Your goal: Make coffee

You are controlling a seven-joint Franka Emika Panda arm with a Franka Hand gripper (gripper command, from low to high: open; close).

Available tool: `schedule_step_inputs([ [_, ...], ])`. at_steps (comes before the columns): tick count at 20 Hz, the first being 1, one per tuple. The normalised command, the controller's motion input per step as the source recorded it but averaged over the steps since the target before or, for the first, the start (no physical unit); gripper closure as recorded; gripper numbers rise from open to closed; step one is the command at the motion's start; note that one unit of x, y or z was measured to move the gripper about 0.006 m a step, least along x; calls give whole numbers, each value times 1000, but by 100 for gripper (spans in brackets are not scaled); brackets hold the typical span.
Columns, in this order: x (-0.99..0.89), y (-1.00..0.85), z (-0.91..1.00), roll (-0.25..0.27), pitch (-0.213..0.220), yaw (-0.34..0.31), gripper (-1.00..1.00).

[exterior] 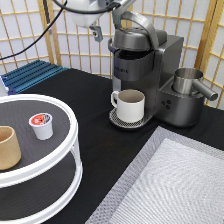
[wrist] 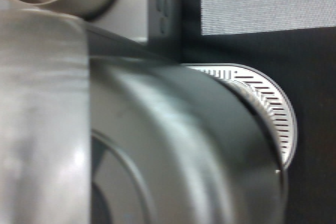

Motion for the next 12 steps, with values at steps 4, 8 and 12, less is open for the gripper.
schedule_step_inputs([
  [4,558,666,523,-91,74,0,-100],
  [8,559,702,574,-192,67,-20,-100],
  [12,519,674,594,-242,81,-9,-100],
])
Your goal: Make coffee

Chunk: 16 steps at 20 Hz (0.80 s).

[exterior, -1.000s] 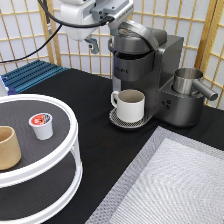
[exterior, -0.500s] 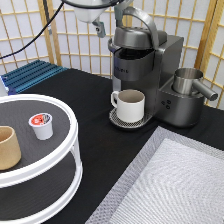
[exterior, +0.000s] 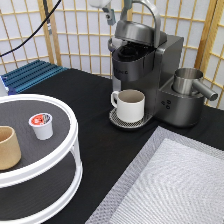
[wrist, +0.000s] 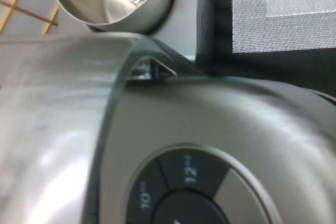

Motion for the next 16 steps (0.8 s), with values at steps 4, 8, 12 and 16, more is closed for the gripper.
schedule_step_inputs([
  [4,483,654,484,-266,81,-9,-100],
  [8,584,581,396,-247,138,0,-100],
  [12,691,509,389,-190,205,0,-100],
  [16,525,266,429,-140,182,0,-100],
])
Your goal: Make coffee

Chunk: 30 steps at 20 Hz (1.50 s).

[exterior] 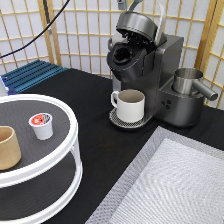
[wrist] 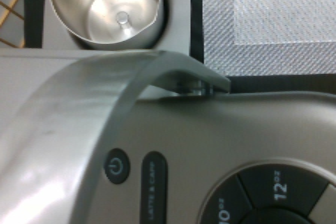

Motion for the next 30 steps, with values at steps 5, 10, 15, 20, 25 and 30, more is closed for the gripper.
schedule_step_inputs([
  [5,105,-283,478,-22,41,0,-100],
  [10,129,-746,289,19,-18,10,-100],
  [15,126,-857,110,12,-21,6,-100],
  [20,105,-938,3,0,-1,0,-100],
  [25,33,-998,-55,2,-13,0,-100],
  [30,-63,-1000,-179,5,-27,0,-100],
])
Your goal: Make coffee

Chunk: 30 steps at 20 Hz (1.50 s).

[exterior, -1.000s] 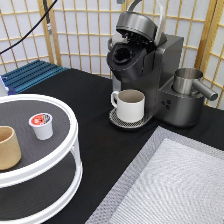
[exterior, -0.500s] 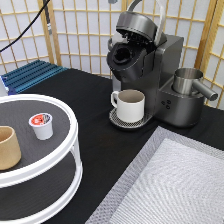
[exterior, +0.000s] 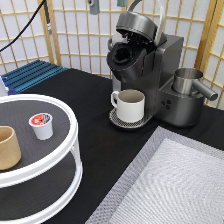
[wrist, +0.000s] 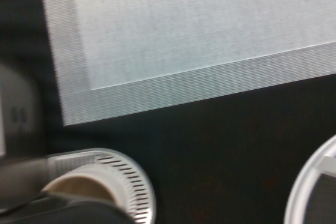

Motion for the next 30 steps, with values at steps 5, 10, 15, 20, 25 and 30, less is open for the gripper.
schedule_step_inputs([
  [5,-396,-891,-405,0,-35,-24,-100],
  [10,-385,-359,-281,-12,-36,-240,-100],
  [15,-158,-221,-227,0,-71,-313,-100],
  [20,-152,-218,-230,0,-74,-315,-100],
  [25,-178,-220,-233,0,-58,-315,-100],
  [30,-201,-235,-269,-9,-58,-304,-100],
])
